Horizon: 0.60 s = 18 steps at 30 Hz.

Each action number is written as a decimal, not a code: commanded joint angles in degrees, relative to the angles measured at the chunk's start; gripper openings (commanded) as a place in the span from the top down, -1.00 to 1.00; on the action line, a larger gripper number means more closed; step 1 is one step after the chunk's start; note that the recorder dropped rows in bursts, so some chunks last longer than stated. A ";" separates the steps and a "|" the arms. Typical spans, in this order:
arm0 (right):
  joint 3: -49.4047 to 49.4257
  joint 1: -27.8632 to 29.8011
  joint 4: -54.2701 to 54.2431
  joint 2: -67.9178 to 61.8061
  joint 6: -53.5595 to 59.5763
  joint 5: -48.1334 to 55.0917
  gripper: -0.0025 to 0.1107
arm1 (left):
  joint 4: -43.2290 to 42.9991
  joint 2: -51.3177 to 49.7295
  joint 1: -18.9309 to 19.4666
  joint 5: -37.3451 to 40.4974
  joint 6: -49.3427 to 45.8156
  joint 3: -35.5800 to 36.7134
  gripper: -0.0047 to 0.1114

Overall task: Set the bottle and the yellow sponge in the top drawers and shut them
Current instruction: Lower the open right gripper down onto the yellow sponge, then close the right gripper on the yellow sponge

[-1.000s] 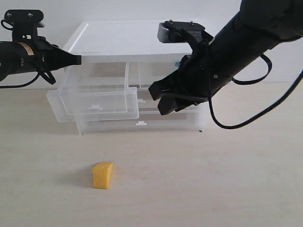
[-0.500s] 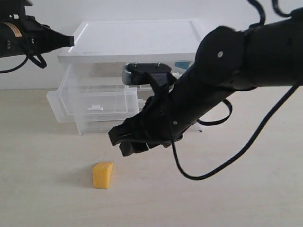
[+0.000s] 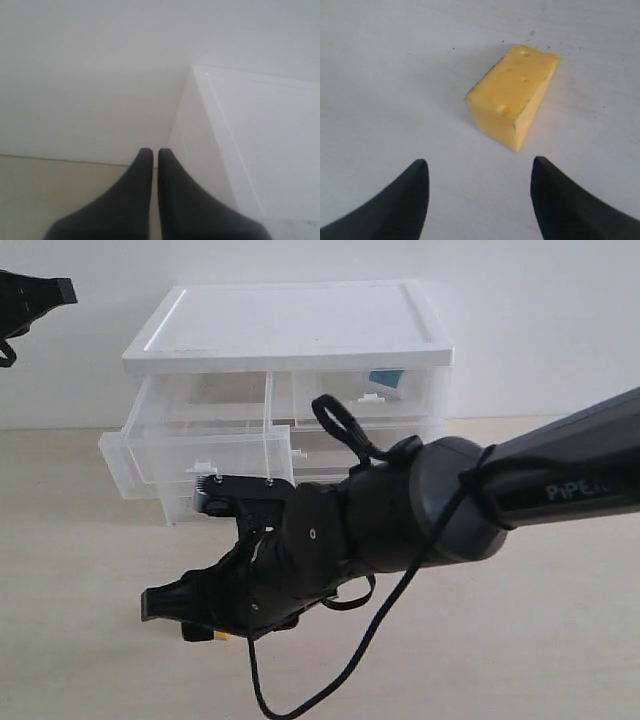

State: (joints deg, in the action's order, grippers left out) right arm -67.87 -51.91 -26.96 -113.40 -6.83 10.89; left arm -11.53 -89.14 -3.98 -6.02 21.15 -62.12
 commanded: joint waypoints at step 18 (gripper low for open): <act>-6.54 -0.08 0.68 -7.88 -4.81 -6.25 0.00 | 0.09 0.63 -0.08 -1.14 2.90 0.66 0.85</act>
State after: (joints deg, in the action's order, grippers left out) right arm -73.45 -51.91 -26.83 -120.05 -12.06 4.13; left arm -11.53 -89.01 -3.98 -6.44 23.53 -61.72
